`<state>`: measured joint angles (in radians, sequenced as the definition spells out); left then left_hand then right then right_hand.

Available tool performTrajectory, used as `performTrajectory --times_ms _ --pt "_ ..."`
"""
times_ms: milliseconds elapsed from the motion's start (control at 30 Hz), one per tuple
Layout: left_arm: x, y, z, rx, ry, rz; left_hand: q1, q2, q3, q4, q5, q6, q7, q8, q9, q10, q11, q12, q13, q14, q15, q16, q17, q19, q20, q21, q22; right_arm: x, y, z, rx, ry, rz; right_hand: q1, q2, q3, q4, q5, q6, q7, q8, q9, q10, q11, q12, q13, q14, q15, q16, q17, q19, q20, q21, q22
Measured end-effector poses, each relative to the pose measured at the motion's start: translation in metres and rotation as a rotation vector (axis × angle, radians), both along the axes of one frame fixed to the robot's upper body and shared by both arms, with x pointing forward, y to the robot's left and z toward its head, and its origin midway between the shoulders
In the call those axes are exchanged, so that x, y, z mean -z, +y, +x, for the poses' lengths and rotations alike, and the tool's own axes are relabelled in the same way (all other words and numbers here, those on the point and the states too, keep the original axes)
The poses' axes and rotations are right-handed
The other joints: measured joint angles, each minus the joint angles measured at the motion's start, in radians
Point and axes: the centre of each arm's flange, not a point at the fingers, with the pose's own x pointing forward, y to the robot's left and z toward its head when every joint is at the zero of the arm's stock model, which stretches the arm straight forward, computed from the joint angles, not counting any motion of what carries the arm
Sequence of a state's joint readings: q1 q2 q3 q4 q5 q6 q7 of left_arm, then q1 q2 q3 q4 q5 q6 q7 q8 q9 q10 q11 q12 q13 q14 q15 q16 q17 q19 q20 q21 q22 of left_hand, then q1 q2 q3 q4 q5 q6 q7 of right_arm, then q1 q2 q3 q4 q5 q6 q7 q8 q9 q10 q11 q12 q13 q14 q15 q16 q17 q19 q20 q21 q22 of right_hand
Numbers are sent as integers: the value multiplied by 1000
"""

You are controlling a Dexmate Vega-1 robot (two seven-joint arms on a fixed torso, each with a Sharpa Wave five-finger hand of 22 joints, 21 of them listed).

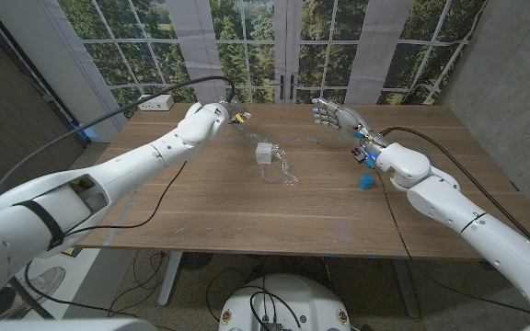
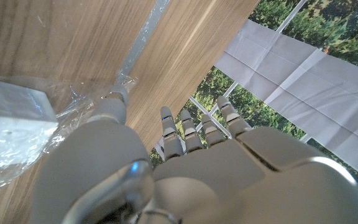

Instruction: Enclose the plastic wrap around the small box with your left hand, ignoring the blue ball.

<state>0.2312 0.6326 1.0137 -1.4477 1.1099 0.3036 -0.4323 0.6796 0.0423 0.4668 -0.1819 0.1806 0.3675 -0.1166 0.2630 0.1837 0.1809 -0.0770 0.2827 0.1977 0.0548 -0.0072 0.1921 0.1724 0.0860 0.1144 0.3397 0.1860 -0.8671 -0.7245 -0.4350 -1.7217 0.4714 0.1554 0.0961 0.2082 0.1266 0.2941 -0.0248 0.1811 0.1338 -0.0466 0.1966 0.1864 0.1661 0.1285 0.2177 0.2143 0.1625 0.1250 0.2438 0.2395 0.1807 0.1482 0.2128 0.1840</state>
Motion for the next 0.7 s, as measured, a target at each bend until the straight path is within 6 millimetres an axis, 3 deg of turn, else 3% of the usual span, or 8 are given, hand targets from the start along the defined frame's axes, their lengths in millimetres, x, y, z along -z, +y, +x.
performTrajectory --times_ms 333,700 --pt "5 -7 15 -25 6 77 43 -13 0 0 0 75 -18 11 0 14 -14 0 -3 11 -11 0 0 12 -13 0 0 2 0 0 3 3 3 0 0 0 0 0 0 0 0 0 0 0 0 0 0 0 0 0 0 0 0 0" --pt "13 -16 27 -12 -13 123 61 -8 -4 4 0 68 -19 -1 5 8 -8 -15 -3 5 -5 -4 0 12 -13 -8 0 2 -1 1 6 8 4 0 0 0 0 0 0 0 0 0 0 0 0 0 0 0 0 0 0 0 0 0"
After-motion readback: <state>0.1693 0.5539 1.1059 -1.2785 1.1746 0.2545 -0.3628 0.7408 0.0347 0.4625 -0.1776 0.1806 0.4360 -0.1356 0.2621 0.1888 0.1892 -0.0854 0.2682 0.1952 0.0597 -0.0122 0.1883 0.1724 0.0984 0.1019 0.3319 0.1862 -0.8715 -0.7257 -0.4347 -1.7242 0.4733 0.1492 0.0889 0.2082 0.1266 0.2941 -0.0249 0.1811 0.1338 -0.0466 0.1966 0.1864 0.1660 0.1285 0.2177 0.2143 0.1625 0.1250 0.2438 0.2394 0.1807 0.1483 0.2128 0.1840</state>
